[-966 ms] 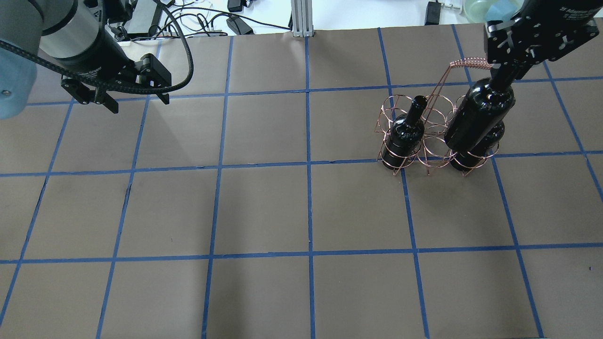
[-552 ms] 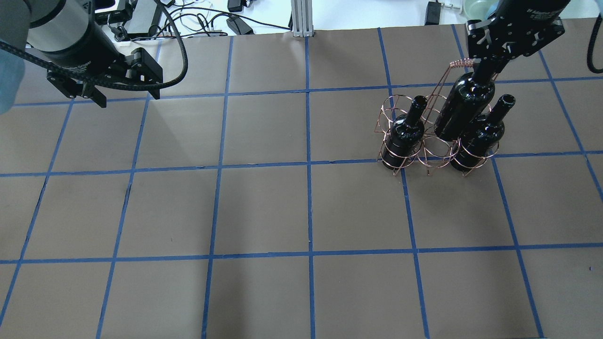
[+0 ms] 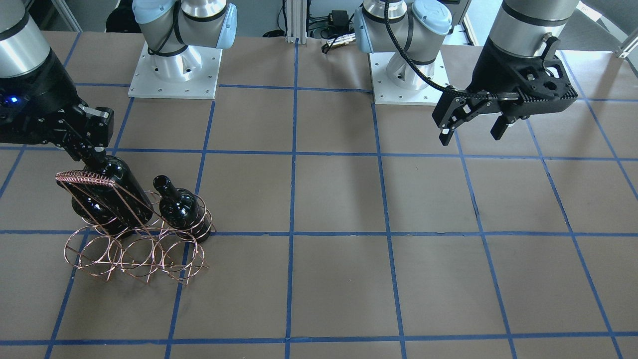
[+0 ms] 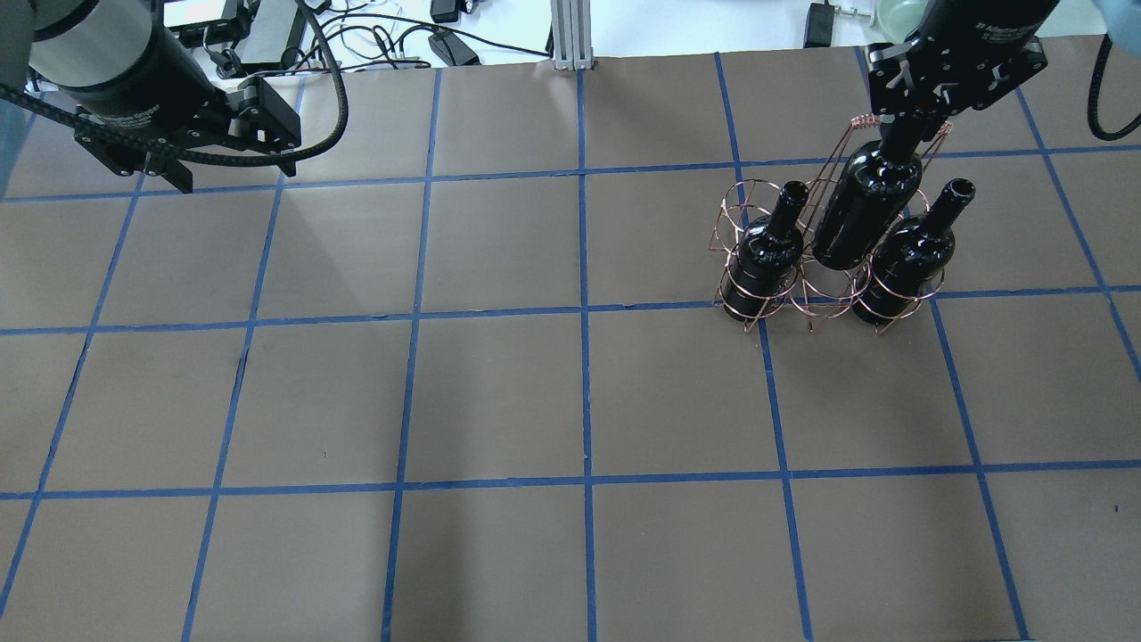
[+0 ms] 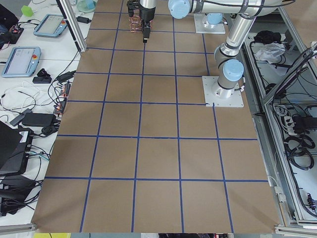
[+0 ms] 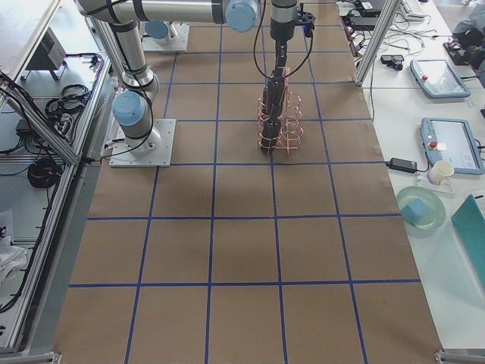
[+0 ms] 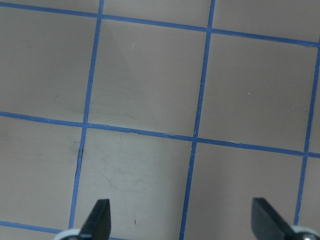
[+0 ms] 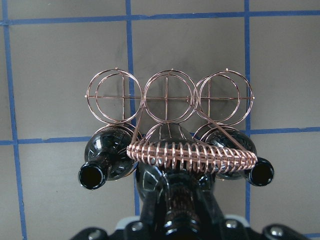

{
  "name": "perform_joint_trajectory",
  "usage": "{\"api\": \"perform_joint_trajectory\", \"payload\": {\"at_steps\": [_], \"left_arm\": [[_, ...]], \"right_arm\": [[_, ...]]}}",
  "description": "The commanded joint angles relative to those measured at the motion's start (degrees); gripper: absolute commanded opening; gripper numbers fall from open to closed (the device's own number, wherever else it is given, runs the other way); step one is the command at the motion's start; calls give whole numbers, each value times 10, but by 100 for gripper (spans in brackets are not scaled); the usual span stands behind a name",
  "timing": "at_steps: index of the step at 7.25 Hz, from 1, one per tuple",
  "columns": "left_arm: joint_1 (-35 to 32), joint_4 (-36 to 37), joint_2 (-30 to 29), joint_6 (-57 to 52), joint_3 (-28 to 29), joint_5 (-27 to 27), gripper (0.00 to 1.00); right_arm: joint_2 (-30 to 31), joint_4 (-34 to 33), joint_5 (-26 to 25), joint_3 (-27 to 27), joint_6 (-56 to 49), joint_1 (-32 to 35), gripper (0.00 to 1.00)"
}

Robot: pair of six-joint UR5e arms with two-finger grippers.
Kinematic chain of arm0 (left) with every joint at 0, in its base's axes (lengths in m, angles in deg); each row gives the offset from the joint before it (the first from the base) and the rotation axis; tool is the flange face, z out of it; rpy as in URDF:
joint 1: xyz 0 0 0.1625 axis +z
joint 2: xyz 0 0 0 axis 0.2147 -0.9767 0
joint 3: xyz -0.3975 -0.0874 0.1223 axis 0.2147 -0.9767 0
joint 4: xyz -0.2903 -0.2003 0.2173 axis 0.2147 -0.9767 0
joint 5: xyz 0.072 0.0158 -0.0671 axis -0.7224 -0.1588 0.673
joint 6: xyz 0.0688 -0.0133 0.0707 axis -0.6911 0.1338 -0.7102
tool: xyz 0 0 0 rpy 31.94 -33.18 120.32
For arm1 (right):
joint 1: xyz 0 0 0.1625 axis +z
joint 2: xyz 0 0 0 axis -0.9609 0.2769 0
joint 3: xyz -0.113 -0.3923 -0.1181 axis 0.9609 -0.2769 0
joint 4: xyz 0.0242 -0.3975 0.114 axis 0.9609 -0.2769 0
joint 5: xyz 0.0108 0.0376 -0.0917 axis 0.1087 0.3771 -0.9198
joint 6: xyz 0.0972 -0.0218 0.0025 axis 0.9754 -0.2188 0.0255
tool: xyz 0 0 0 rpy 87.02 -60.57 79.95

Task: Place wine into wine basket
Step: 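Lower the bottle into the middle basket slot with the right gripper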

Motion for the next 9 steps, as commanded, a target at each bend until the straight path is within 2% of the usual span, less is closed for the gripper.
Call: {"api": "perform_joint_trajectory", "payload": {"at_steps": [1, 9], "left_arm": [[-1, -2, -1, 0, 1, 0, 100], [-2, -1, -10, 0, -2, 0, 100]], "right_arm": [[-5, 2, -1, 2, -1, 0, 0], [-5, -3, -1, 30, 1, 0, 0]]}}
